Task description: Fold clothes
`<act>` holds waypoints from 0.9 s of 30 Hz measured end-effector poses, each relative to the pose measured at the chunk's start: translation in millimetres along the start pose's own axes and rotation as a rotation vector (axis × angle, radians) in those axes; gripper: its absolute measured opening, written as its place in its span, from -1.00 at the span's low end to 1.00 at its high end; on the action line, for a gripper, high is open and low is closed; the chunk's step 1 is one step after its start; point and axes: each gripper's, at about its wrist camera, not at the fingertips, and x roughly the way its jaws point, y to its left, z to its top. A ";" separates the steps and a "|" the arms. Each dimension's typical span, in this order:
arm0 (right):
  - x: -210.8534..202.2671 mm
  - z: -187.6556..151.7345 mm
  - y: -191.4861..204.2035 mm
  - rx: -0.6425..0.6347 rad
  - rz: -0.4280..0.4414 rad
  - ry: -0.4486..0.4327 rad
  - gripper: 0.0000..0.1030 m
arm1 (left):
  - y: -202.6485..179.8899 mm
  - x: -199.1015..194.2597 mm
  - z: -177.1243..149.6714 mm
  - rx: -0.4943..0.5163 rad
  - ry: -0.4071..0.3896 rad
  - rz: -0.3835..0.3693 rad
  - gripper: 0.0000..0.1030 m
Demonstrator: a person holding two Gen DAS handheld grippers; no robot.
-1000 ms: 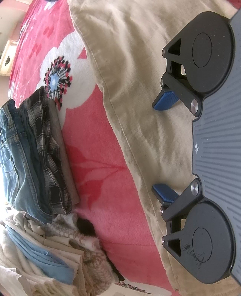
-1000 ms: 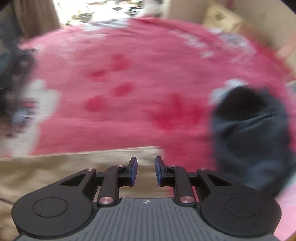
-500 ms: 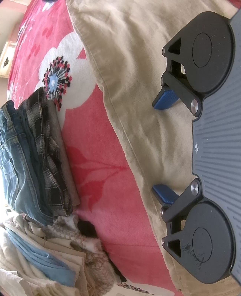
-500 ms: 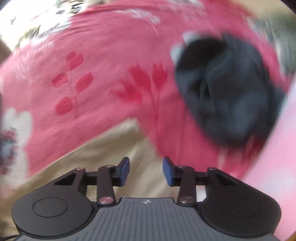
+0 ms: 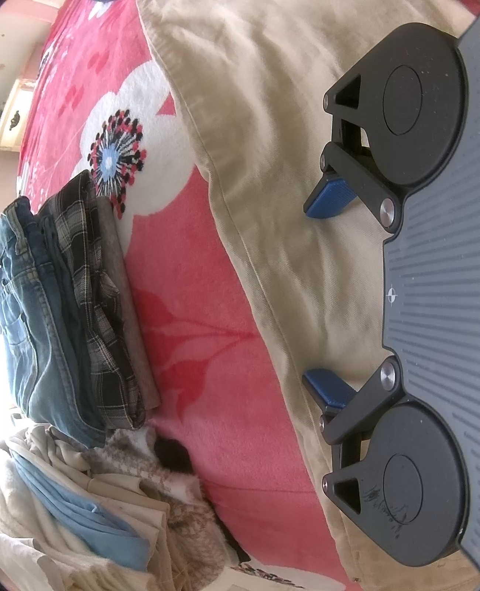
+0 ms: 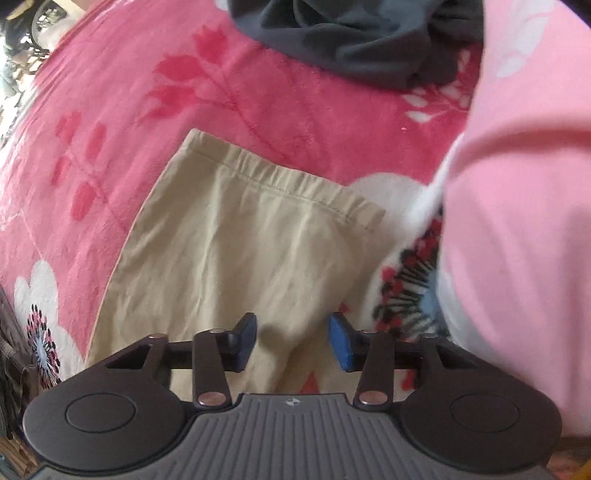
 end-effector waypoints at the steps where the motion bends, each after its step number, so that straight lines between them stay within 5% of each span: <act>1: -1.6 -1.0 2.0 -0.030 0.003 -0.025 -0.76 | 0.0 0.0 -0.1 0.000 0.001 -0.001 0.77; 2: -5.8 -3.9 6.9 -0.083 -0.005 -0.052 -0.94 | 0.0 0.0 -0.2 -0.001 0.002 -0.001 0.77; 5: -17.9 -16.1 24.7 -0.268 -0.056 -0.126 -0.94 | 0.7 -0.1 -0.3 0.002 0.001 -0.005 0.77; 12: 1.3 -24.0 36.7 -0.515 -0.445 -0.283 -0.68 | 1.3 -0.1 -0.9 0.009 -0.004 -0.012 0.77; 19: -47.9 -50.2 38.0 -0.601 -0.234 -0.290 -0.66 | 0.7 0.0 0.4 0.023 -0.002 -0.012 0.77; 27: -19.6 -68.3 12.9 -0.475 -0.098 -0.195 -0.65 | 0.2 0.1 1.9 0.027 0.002 -0.010 0.78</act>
